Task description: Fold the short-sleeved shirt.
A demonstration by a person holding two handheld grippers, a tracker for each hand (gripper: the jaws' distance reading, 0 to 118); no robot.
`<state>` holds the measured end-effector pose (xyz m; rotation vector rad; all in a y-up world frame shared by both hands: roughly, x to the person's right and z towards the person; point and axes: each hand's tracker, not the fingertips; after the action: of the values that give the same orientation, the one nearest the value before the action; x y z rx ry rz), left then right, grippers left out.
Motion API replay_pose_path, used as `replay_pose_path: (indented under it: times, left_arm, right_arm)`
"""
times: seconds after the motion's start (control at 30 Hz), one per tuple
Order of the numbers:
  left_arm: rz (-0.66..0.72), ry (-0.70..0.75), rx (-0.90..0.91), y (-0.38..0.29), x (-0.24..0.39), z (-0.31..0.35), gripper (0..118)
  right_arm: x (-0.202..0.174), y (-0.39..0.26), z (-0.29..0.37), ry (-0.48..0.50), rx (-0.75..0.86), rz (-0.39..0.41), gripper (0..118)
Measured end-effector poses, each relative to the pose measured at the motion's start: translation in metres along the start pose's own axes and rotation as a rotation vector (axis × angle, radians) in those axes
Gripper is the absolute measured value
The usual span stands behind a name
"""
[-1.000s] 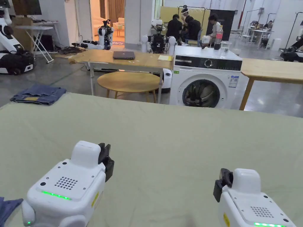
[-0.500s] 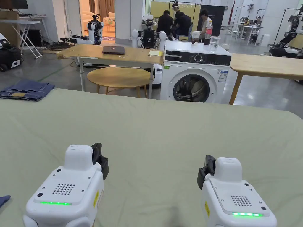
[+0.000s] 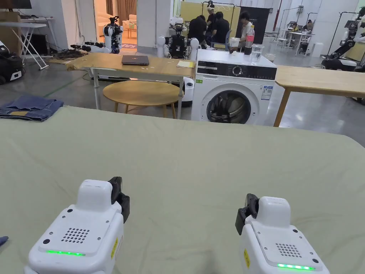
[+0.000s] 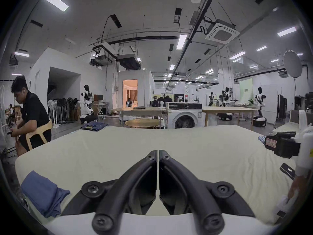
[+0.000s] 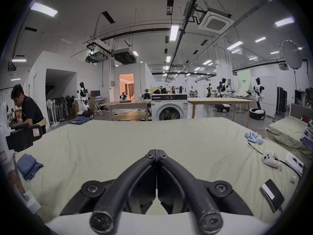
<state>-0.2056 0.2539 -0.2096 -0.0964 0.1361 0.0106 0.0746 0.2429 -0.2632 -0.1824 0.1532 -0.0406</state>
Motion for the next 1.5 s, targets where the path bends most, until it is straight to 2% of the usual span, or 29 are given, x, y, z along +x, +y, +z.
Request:
replay_pose_path:
  times: [0.27, 0.3, 0.33, 0.37, 0.43, 0.47, 0.5, 0.53, 0.6, 0.67, 0.77, 0.93, 1.1, 1.23, 1.3, 1.37, 1.5]
  left_arm:
    - [-0.023, 0.008, 0.02, 0.005, 0.004, 0.001, 0]
    - [-0.024, 0.012, 0.021, 0.005, 0.004, 0.002, 1]
    - [-0.023, 0.017, 0.024, 0.006, 0.003, 0.002, 6]
    - [-0.02, 0.017, 0.027, 0.006, 0.003, 0.002, 15]
    - [-0.014, 0.018, 0.032, 0.008, 0.003, 0.003, 44]
    - [-0.012, 0.016, 0.033, 0.009, 0.002, 0.002, 65]
    - [-0.013, 0.019, 0.03, 0.01, 0.003, 0.002, 93]
    - [-0.014, 0.022, 0.024, 0.011, 0.004, 0.0, 99]
    - [-0.014, 0.028, 0.024, 0.011, 0.004, -0.001, 99]
    - [-0.012, 0.028, 0.045, 0.012, 0.007, 0.0, 99]
    - [-0.014, 0.03, 0.061, 0.014, 0.007, 0.001, 99]
    - [0.008, 0.049, 0.059, 0.014, 0.004, 0.0, 99]
    - [0.048, 0.035, 0.033, 0.014, -0.005, -0.001, 99]
    - [0.011, 0.057, 0.035, 0.013, -0.004, -0.002, 99]
    - [-0.021, 0.101, 0.039, 0.012, -0.001, -0.002, 99]
    - [-0.044, 0.156, 0.05, 0.011, 0.002, -0.002, 99]
    - [-0.037, 0.122, 0.046, 0.012, 0.0, -0.003, 99]
  right_arm:
    - [-0.004, -0.001, 0.0, 0.004, 0.0, 0.02, 0]
    - [-0.004, -0.001, 0.0, 0.002, 0.001, 0.023, 0]
    - [-0.004, -0.001, 0.0, 0.001, 0.001, 0.024, 0]
    - [-0.004, -0.001, 0.0, 0.002, 0.005, 0.024, 0]
    - [-0.004, -0.001, -0.001, -0.004, 0.012, 0.026, 16]
    - [-0.004, -0.001, -0.001, -0.009, 0.016, 0.027, 31]
    - [-0.003, -0.001, -0.002, -0.011, 0.016, 0.027, 54]
    - [-0.003, 0.0, -0.003, -0.009, 0.017, 0.024, 65]
    - [-0.001, 0.002, -0.005, -0.008, 0.013, 0.014, 78]
    - [-0.003, 0.003, -0.006, -0.039, 0.023, 0.021, 80]
    - [-0.002, 0.004, -0.007, -0.054, 0.045, 0.039, 91]
    - [-0.002, 0.009, -0.008, -0.089, 0.048, 0.064, 91]
    - [0.007, 0.012, -0.008, -0.034, 0.044, -0.013, 91]
    - [0.009, 0.013, -0.007, -0.005, 0.057, -0.044, 91]
    - [0.004, 0.015, -0.012, -0.083, 0.03, -0.026, 91]
    - [0.003, 0.015, -0.015, -0.085, 0.022, -0.028, 91]
    - [0.006, 0.015, -0.02, -0.044, -0.011, -0.075, 91]
